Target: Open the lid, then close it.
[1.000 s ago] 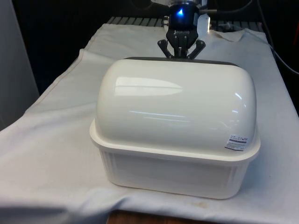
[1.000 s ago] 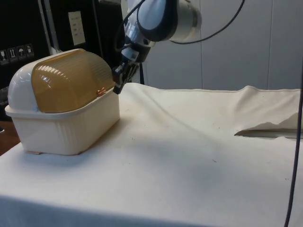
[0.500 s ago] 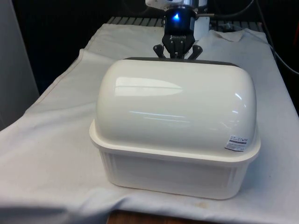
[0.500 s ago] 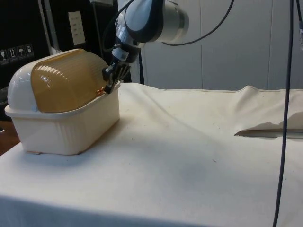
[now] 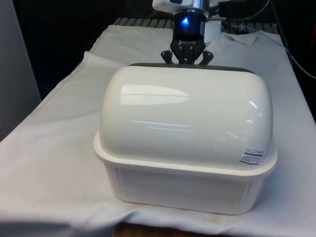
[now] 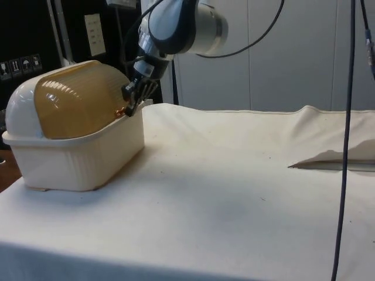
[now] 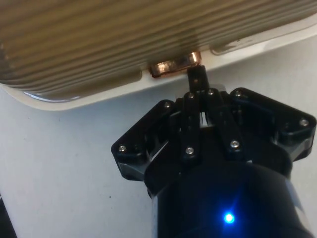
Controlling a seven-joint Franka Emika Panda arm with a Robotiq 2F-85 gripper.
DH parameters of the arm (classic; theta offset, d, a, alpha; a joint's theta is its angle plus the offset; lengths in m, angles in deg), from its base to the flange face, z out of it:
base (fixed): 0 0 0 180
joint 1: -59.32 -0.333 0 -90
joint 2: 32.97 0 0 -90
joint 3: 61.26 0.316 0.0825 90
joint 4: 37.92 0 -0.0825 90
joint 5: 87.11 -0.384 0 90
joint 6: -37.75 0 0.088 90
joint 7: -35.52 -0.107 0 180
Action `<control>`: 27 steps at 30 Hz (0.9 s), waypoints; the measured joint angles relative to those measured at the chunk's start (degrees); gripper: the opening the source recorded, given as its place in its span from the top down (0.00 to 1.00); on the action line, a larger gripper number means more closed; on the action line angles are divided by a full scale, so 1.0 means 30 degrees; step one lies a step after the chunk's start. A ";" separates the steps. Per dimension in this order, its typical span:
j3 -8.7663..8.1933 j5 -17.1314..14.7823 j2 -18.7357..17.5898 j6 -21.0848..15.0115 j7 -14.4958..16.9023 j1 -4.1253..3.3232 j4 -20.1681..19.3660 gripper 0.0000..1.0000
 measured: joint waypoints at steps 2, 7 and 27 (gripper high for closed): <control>0.0000 0.0000 0.0000 0.0095 0.0000 0.0019 0.0095 1.00; -0.0019 0.0000 0.0019 0.0325 -0.0019 0.0057 0.0554 1.00; -0.0019 0.0000 0.0611 0.0477 -0.0076 0.0153 0.1528 1.00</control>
